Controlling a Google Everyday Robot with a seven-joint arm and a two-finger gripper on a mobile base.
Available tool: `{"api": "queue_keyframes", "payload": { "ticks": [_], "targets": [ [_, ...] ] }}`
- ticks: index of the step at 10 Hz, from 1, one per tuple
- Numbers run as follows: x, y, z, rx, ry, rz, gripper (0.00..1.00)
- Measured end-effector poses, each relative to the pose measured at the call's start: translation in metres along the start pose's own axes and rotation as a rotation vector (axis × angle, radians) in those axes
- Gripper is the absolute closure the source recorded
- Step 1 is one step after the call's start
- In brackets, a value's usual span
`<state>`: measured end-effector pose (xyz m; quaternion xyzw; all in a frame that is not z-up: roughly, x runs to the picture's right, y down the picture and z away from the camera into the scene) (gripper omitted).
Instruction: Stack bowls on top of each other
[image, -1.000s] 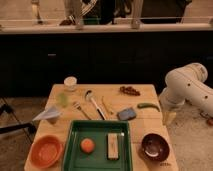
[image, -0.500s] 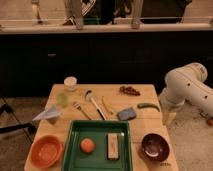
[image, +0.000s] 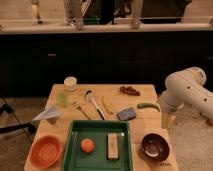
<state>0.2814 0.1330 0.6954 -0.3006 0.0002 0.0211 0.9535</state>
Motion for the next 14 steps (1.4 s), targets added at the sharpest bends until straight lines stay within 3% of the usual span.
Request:
{"api": "queue_keyframes", "payload": {
  "ticks": [3, 6, 14],
  "targets": [
    [0.004, 0.009, 0.024, -0.037, 0.010, 0.025, 0.20],
    [0.001, 0.016, 0.044, -0.047, 0.025, 0.074, 0.20],
    [0.001, 0.017, 0.048, -0.050, 0.027, 0.081, 0.20]
  ]
}}
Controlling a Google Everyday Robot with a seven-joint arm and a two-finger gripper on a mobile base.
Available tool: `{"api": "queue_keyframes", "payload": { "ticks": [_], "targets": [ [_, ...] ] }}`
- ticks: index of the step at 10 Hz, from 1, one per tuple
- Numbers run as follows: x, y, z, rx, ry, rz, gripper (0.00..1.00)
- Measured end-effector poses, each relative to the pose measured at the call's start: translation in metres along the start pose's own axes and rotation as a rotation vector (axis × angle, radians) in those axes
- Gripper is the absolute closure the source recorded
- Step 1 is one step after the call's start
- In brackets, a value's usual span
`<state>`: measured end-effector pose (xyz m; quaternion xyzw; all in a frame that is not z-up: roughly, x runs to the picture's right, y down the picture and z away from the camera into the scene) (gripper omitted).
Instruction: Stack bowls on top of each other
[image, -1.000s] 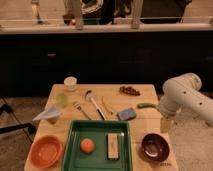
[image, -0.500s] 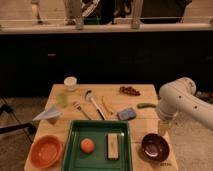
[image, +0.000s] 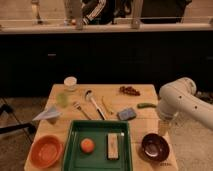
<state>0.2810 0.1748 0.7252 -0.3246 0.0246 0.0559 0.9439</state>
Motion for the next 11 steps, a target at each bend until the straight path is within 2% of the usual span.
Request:
{"api": "queue_keyframes", "payload": {
  "ticks": [1, 3, 5, 6, 9, 11],
  "targets": [
    [0.001, 0.002, 0.006, -0.012, -0.001, 0.010, 0.20],
    [0.000, 0.006, 0.032, -0.046, 0.001, 0.039, 0.20],
    [-0.002, 0.007, 0.052, -0.055, 0.001, 0.071, 0.20],
    [-0.001, 0.007, 0.056, -0.051, 0.003, 0.086, 0.20],
    [0.002, 0.012, 0.067, 0.000, -0.022, 0.160, 0.20],
    [-0.002, 0.014, 0.073, 0.006, -0.034, 0.164, 0.20]
  ]
}}
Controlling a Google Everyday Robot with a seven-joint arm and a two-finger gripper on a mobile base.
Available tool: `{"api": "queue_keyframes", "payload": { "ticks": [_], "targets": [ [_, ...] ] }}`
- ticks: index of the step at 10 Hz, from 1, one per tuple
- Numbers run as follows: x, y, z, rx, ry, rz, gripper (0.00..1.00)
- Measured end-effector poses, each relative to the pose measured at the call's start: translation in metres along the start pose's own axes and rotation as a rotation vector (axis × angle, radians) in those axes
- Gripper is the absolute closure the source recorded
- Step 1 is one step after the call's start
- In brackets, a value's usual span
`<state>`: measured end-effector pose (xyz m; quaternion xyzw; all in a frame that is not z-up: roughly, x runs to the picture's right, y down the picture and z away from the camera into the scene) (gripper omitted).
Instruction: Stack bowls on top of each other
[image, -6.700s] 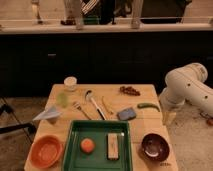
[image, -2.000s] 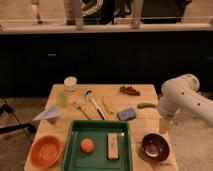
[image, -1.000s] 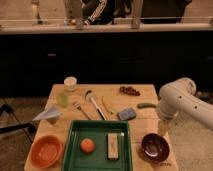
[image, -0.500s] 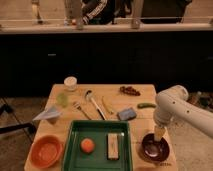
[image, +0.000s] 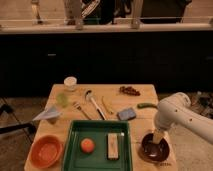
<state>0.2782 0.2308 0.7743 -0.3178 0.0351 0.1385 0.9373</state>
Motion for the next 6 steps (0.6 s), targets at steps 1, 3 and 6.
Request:
{"api": "queue_keyframes", "payload": {
  "ticks": [1, 3, 6],
  "targets": [
    [-0.0011, 0.0016, 0.0031, -0.002, -0.010, -0.007, 0.20],
    [-0.0025, 0.0039, 0.0069, -0.012, -0.034, -0.031, 0.20],
    [-0.0042, 0.0064, 0.0101, -0.030, -0.069, -0.086, 0.20]
  ]
}}
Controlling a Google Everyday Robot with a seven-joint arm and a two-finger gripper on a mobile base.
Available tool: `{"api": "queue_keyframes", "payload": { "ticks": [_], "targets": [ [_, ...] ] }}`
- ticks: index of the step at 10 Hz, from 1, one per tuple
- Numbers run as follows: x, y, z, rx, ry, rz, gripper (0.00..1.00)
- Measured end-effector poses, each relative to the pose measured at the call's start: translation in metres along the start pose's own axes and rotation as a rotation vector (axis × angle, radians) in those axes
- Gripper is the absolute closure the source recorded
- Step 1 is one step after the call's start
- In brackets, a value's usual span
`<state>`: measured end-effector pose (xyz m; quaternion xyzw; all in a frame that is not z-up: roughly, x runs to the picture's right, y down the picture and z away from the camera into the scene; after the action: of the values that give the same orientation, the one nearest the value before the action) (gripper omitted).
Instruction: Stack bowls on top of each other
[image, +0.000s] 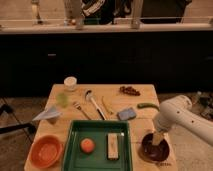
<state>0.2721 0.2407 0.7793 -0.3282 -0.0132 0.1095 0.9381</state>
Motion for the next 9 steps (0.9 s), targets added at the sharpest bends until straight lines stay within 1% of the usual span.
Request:
{"api": "queue_keyframes", "payload": {
  "ticks": [3, 4, 6, 7, 8, 9],
  "targets": [
    [-0.0034, 0.0038, 0.0008, -0.024, -0.020, -0.079, 0.20],
    [-0.0050, 0.0051, 0.0010, -0.030, -0.023, -0.105, 0.24],
    [-0.0069, 0.0067, 0.0005, -0.035, -0.028, -0.139, 0.45],
    [-0.0067, 0.0075, 0.0002, -0.036, -0.030, -0.144, 0.53],
    [-0.0065, 0.0082, -0.0002, -0.037, -0.032, -0.149, 0.64],
    [-0.0057, 0.0095, -0.0005, -0.041, -0.033, -0.152, 0.73]
  ]
}}
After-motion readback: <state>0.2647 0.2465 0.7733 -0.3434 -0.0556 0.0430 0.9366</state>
